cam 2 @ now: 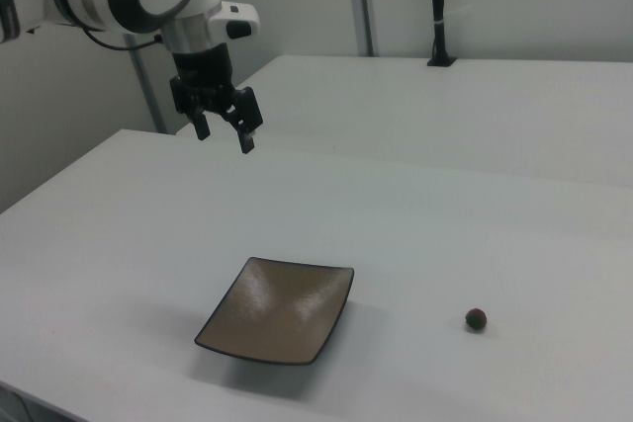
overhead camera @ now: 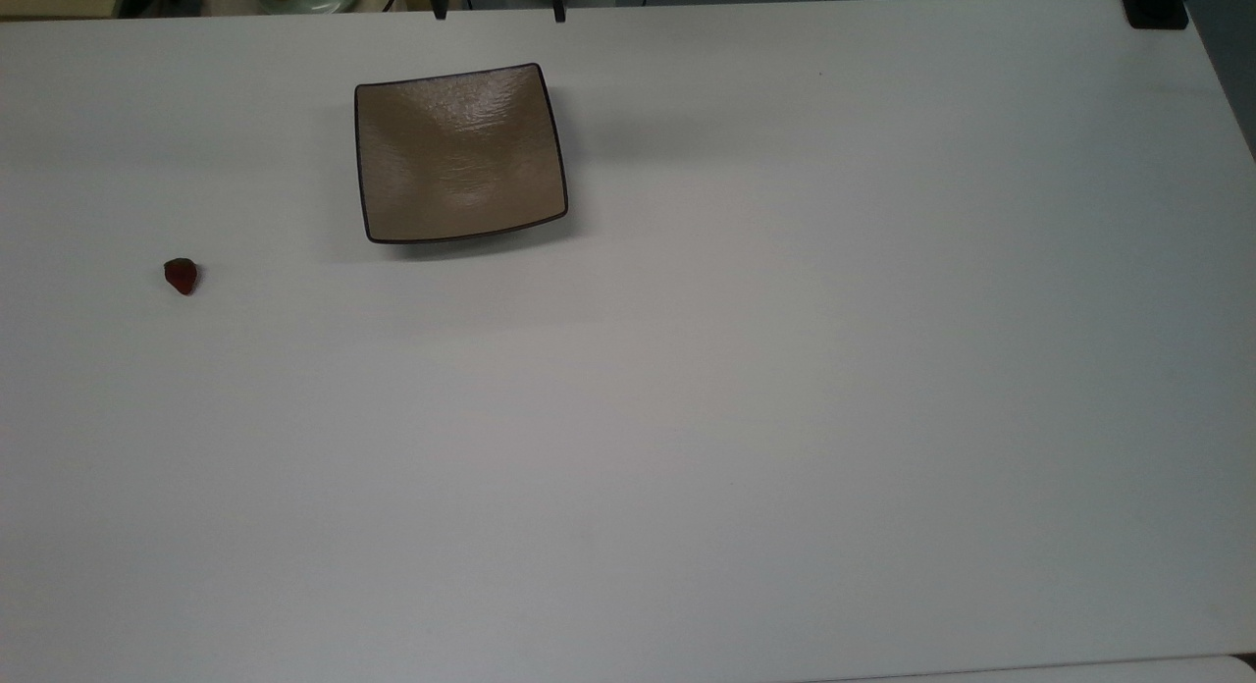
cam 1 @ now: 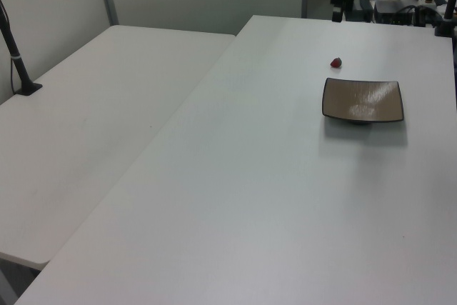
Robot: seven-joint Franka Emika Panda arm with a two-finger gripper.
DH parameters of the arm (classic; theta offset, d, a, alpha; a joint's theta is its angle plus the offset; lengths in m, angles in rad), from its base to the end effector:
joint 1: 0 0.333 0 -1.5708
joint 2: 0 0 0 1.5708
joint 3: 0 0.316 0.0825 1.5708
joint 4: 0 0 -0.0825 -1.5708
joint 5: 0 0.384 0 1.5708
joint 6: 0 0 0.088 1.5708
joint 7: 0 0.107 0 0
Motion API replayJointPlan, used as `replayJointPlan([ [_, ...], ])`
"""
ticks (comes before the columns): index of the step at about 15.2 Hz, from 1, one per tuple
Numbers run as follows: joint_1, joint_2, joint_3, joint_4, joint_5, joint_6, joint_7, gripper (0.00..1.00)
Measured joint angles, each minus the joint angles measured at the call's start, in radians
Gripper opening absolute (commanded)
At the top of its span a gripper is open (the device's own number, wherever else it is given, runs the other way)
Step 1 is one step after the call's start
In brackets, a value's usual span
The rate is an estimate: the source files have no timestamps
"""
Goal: Strawberries on a ceramic plate
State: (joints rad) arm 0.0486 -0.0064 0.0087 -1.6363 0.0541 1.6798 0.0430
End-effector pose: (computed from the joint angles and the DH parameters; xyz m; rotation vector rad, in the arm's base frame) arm 0.5607 0.0374 0.6069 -3.0844 -0.0150 -0.0727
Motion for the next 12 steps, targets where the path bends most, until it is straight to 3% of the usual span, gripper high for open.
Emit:
replayJointPlan([
  [12, 0.007, 0.009, 0.000, -0.002, 0.000, 0.026, -0.004, 1.00],
])
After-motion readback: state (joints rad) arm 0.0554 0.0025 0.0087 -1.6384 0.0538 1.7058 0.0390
